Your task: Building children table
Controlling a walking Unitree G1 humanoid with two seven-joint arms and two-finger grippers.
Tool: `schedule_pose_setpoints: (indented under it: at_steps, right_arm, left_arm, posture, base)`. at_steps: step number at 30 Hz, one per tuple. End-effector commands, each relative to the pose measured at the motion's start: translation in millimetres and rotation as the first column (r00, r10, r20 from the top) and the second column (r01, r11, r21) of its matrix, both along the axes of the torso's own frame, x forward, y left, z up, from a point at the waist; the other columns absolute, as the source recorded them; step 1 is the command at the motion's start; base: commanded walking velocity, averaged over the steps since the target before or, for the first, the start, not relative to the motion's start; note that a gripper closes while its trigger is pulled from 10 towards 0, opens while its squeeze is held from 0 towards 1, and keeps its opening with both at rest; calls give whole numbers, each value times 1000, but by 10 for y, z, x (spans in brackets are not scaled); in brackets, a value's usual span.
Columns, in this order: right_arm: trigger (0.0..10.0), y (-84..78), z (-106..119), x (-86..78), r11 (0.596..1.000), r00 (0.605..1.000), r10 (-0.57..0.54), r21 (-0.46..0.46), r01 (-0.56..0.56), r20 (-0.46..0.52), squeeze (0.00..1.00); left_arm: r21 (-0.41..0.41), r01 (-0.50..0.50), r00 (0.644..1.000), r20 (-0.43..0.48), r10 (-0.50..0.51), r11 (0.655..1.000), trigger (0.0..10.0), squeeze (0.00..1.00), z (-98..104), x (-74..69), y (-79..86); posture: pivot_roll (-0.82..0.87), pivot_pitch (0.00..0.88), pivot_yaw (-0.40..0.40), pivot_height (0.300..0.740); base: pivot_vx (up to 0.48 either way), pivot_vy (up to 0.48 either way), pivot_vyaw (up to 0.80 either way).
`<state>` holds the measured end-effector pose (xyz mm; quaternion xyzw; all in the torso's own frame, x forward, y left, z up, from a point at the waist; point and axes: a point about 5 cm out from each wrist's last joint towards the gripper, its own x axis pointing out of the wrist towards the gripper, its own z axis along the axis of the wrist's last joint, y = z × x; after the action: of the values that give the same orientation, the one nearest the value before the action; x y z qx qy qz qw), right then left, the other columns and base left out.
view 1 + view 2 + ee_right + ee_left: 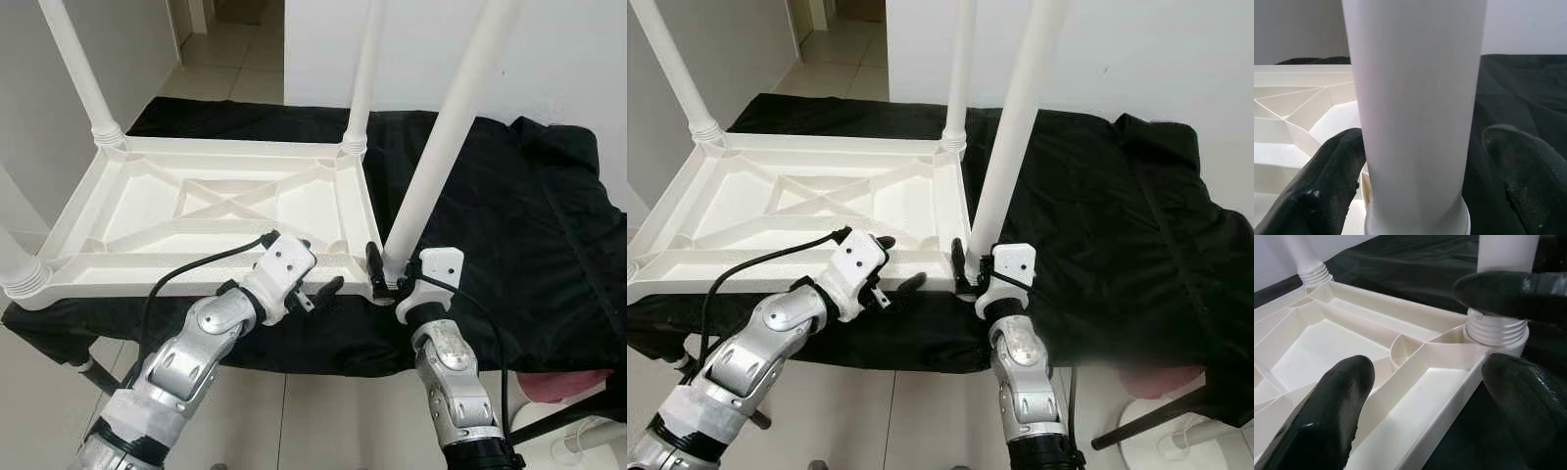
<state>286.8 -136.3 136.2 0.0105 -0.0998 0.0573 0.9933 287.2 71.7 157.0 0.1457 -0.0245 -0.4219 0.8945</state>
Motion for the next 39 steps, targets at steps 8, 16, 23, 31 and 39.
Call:
schedule_pose_setpoints:
  at_steps: [8, 16, 23, 31, 39]
  right_arm:
    - [10000, -13, -54, 17, 1000, 1000, 5, -24, -5, -30, 0]
    - [10000, 6, -67, 13, 999, 1000, -4, -35, 3, -25, 0]
    - [10000, 29, -77, -10, 998, 999, 35, -58, -36, -19, 0]
    - [10000, -11, -75, 25, 994, 1000, 29, -101, -30, -12, 0]
    - [10000, -7, -62, 51, 996, 1000, 29, -87, -30, -10, 0]
  left_arm:
    - [-5, -21, 1000, 7, 21, 1000, 10000, 0, -20, 33, -1]
    - [14, -9, 1000, 15, 9, 1000, 10000, 0, -40, 32, 25]
    - [31, 38, 999, 12, -39, 999, 10000, 0, -32, 29, 27]
    - [33, 89, 996, 3, -90, 995, 10000, 0, -7, 10, 50]
    - [33, 91, 996, 0, -91, 995, 10000, 0, -3, 17, 67]
  posture:
    - [-30, 0, 0, 740]
    - [-52, 0, 43, 740]
    - [-57, 0, 74, 740]
    - [-49, 0, 92, 740]
    - [-41, 0, 85, 740]
  base:
    - [0, 0, 0]
    - [0, 0, 0]
    - [0, 0, 0]
    - [0, 0, 0]
    - [0, 0, 0]
